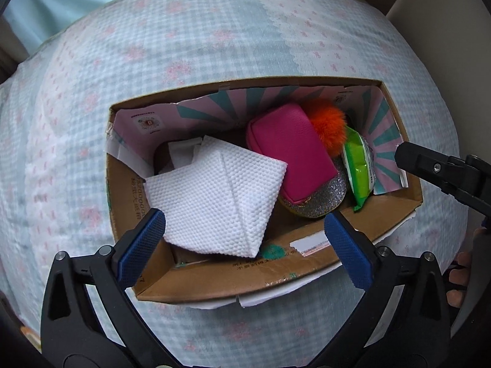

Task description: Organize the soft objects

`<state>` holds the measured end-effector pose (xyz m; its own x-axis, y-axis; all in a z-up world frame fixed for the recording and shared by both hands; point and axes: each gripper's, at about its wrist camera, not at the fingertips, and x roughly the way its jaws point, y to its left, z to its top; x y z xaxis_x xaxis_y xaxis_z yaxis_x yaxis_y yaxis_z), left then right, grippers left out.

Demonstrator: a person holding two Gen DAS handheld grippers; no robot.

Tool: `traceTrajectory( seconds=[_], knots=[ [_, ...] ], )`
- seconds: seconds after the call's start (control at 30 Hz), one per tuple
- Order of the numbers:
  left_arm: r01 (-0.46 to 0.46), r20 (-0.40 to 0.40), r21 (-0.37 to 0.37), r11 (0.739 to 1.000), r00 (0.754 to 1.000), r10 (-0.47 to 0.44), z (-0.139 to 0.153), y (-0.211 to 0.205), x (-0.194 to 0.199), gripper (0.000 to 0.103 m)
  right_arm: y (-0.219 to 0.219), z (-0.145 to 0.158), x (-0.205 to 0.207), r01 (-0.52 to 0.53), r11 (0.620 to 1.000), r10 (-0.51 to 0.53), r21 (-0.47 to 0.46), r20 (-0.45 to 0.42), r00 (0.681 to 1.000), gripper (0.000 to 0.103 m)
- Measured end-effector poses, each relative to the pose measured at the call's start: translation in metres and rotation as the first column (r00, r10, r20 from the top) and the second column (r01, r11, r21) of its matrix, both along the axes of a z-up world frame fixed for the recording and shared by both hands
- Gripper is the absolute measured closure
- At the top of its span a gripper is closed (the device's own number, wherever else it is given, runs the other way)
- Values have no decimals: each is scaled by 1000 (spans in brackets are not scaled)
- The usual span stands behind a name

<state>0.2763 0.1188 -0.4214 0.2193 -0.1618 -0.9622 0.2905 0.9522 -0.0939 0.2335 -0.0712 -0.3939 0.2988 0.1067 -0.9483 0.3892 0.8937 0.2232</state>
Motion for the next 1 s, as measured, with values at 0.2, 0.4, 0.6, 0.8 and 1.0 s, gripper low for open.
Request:
traceTrajectory(
  seconds=[0.2,0.4,0.6,0.8,1.0],
  knots=[
    [-17,11,4,1000,1000,17,10,1,-12,0,3,16,-10,-30,999,30,11,28,999,0],
    [-41,55,15,999,998,40,38,-3,-25,0,3,46,-18,-87,996,85,20,80,993,0],
    [-133,122,24,991,984,129,95,-1,-47,0,-10,115,-36,-197,979,204,-57,171,964,0],
    [-218,252,-39,975,942,221,185,-3,-81,0,-23,215,-67,-251,933,318,-257,270,909,0],
    [-237,426,-160,958,859,284,289,-4,-122,0,-34,299,-113,-200,909,345,-364,393,852,0]
  ],
)
